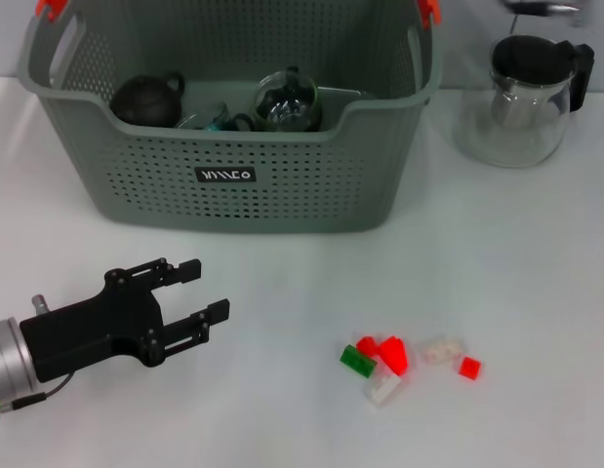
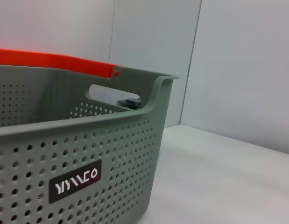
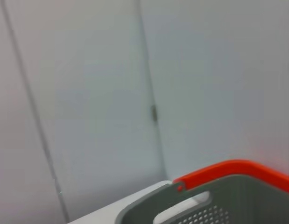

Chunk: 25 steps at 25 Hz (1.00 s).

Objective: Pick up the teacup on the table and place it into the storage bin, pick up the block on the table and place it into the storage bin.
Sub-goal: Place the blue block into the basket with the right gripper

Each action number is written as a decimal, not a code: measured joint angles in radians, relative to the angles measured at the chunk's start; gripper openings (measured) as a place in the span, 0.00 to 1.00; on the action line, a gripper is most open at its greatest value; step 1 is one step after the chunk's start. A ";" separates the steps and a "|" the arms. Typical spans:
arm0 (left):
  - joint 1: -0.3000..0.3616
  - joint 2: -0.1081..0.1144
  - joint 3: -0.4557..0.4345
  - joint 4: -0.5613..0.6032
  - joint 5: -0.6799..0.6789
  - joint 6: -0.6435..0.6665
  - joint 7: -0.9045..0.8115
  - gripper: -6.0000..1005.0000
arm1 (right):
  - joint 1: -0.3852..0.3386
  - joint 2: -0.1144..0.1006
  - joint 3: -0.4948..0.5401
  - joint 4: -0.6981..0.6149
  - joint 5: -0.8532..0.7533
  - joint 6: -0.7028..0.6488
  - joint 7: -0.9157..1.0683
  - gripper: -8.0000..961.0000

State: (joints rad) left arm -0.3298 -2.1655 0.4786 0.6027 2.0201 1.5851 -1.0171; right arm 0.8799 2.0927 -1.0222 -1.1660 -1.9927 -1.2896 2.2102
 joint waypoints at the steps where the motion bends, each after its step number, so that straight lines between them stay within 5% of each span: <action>1: 0.000 0.000 0.000 0.000 0.000 0.000 0.000 0.64 | 0.019 0.001 -0.033 0.031 -0.003 0.059 -0.003 0.45; 7: -0.005 -0.002 0.000 -0.007 0.000 -0.010 0.000 0.64 | 0.195 0.004 -0.199 0.307 -0.089 0.388 0.007 0.45; 14: -0.009 -0.003 0.001 -0.011 0.000 -0.010 0.000 0.64 | 0.389 0.005 -0.239 0.628 -0.192 0.551 0.039 0.45; 25: -0.008 -0.002 0.000 -0.012 0.000 -0.009 0.000 0.64 | 0.368 0.008 -0.246 0.562 -0.221 0.575 0.073 0.48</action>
State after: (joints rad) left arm -0.3374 -2.1677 0.4786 0.5904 2.0202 1.5760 -1.0170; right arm 1.2478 2.1010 -1.2679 -0.6045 -2.2132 -0.7151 2.2832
